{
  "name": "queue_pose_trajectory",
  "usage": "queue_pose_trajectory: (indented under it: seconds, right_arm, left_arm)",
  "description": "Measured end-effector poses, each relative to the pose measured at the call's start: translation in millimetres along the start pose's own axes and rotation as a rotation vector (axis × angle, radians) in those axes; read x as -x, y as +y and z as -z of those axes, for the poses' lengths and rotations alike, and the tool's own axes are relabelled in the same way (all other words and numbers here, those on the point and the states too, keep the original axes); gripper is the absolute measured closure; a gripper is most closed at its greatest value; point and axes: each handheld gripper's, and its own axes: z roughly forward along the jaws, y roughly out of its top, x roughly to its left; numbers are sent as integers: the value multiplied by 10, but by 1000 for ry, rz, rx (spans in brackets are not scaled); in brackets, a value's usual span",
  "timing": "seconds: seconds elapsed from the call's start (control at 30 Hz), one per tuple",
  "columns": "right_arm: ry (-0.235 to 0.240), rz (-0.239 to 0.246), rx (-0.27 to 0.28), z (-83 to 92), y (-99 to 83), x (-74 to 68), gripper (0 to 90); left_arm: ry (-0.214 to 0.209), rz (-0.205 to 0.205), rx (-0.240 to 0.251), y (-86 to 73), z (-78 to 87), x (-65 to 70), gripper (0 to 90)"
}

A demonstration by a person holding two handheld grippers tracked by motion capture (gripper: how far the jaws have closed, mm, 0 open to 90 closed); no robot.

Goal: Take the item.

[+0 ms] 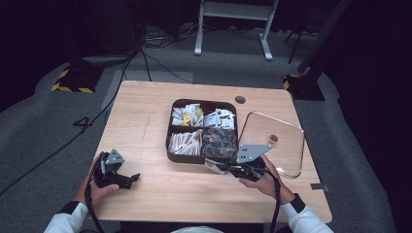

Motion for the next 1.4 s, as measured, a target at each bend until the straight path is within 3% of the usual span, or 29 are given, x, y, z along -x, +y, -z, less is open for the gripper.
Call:
queue_pose_trajectory:
  seconds: [0.57, 0.93, 1.03, 1.13, 1.23, 1.4]
  right_arm:
    - [109, 39, -97, -368, -99, -192, 900]
    - [188, 55, -128, -478, -153, -231, 893]
    - [179, 54, -129, -485, -161, -214, 875]
    - [151, 42, -141, -486, -177, -172, 807]
    - [117, 38, -154, -487, -179, -149, 673]
    - [60, 43, -184, -475, -189, -99, 591]
  left_arm:
    - [-4, -1, -2, 1, 0, -3, 1]
    - [-2, -2, -2, 2, 0, -3, 1]
    - [-5, -1, -2, 1, -1, -3, 1]
    - [-5, 2, -2, 1, -1, -1, 1]
    - [-4, -1, -2, 1, 0, -3, 1]
    - [-2, -3, -2, 2, 0, -3, 1]
